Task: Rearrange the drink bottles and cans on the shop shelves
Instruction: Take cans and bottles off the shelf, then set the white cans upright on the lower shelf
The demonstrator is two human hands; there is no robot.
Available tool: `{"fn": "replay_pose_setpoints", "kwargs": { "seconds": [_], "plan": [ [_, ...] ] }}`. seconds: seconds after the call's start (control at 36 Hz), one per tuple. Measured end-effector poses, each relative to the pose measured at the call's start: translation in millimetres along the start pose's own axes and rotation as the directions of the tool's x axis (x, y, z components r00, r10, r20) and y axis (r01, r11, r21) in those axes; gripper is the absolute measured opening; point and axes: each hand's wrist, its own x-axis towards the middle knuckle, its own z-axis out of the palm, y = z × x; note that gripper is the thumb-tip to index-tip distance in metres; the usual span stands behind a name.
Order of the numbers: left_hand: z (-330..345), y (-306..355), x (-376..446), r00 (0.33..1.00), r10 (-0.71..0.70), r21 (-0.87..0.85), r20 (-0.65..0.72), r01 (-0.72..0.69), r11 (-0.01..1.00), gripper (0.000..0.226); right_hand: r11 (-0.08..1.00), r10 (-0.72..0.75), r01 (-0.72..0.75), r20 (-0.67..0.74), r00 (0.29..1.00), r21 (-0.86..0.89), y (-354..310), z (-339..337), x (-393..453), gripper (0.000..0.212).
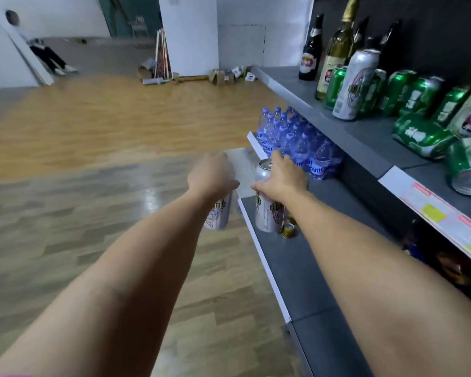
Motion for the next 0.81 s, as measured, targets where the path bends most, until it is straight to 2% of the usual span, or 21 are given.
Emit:
{"fn": "replay_pose_setpoints", "kwargs": {
  "seconds": [0.14, 0.31, 0.42, 0.61, 0.72, 0.81],
  "plan": [
    [2, -2, 86, 0.999, 0.032, -0.042, -0.006, -0.032, 0.999, 0.053, 0.998, 0.019, -0.02, -0.022, 1.0, -0.055, -11, -4, 79, 0.084],
    [8, -9, 196, 0.992, 0.124, -0.049, -0.021, -0.125, 0.991, 0.054, 0.992, 0.122, -0.123, -0.136, 0.983, 0.007, -28, -2, 185, 0.089],
    [11, -17, 260, 0.977, 0.213, -0.045, -0.011, -0.213, 0.976, 0.049, 0.982, 0.185, -0.175, -0.219, 0.958, 0.066, -39, -2, 244, 0.077],
    [2, -11, 389, 0.934, 0.357, -0.141, -0.009, -0.354, 0.924, 0.053, 0.947, 0.322, -0.305, -0.337, 0.885, 0.102, -57, -26, 342, 0.075],
    [-4, 14, 447, 0.91, 0.408, -0.247, -0.076, -0.414, 0.876, 0.063, 0.923, 0.383, -0.361, -0.434, 0.816, 0.137, -55, -44, 385, 0.084],
    [-7, 41, 485, 0.889, 0.438, -0.325, -0.131, -0.456, 0.828, 0.059, 0.909, 0.41, -0.387, -0.494, 0.767, 0.154, -48, -59, 413, 0.085]
  ]
}}
